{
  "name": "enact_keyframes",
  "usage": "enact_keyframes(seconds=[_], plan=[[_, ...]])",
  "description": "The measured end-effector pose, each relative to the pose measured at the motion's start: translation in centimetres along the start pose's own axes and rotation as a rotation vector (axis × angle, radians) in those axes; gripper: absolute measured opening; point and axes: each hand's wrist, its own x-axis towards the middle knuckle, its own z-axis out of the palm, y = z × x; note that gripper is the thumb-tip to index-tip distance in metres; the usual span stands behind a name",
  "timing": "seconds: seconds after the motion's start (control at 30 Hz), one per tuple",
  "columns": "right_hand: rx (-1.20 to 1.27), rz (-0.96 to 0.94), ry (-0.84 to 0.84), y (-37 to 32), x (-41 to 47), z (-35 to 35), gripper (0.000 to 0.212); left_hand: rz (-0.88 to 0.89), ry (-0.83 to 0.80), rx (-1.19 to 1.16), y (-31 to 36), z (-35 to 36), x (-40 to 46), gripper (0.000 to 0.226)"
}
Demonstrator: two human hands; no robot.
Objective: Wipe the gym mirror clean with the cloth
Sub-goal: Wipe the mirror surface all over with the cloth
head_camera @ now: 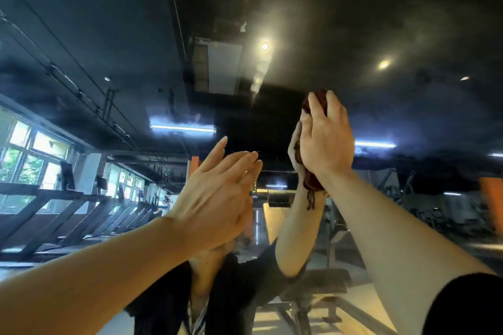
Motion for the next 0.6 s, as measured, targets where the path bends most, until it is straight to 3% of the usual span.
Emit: enact_keyframes(seconds=[0.17,0.27,0.37,0.47,0.53,0.6], plan=[[-0.006,0.128,-0.021,4.8,-1.8,-0.4,0.049,0.027,-0.012,0.024,2.0,0.1,-0.1,0.060],[0.080,0.245,-0.046,2.8,-2.6,-0.2,0.054,0.033,-0.028,0.064,1.9,0.0,-0.6,0.064],[0.069,0.022,-0.045,-2.7,-6.1,-0.9,0.049,0.031,-0.002,0.069,2.2,0.0,-0.8,0.067],[0.084,-0.248,-0.160,-2.5,-8.2,-1.7,0.052,0.007,0.021,0.059,2.7,0.3,-0.9,0.065],[0.056,-0.251,-0.157,0.6,-7.3,-2.0,0.052,-0.009,0.005,0.056,2.6,0.6,-1.1,0.064],[0.061,-0.107,-0.130,2.0,-6.0,-2.1,0.056,-0.028,0.000,0.054,2.8,0.8,-1.2,0.064]])
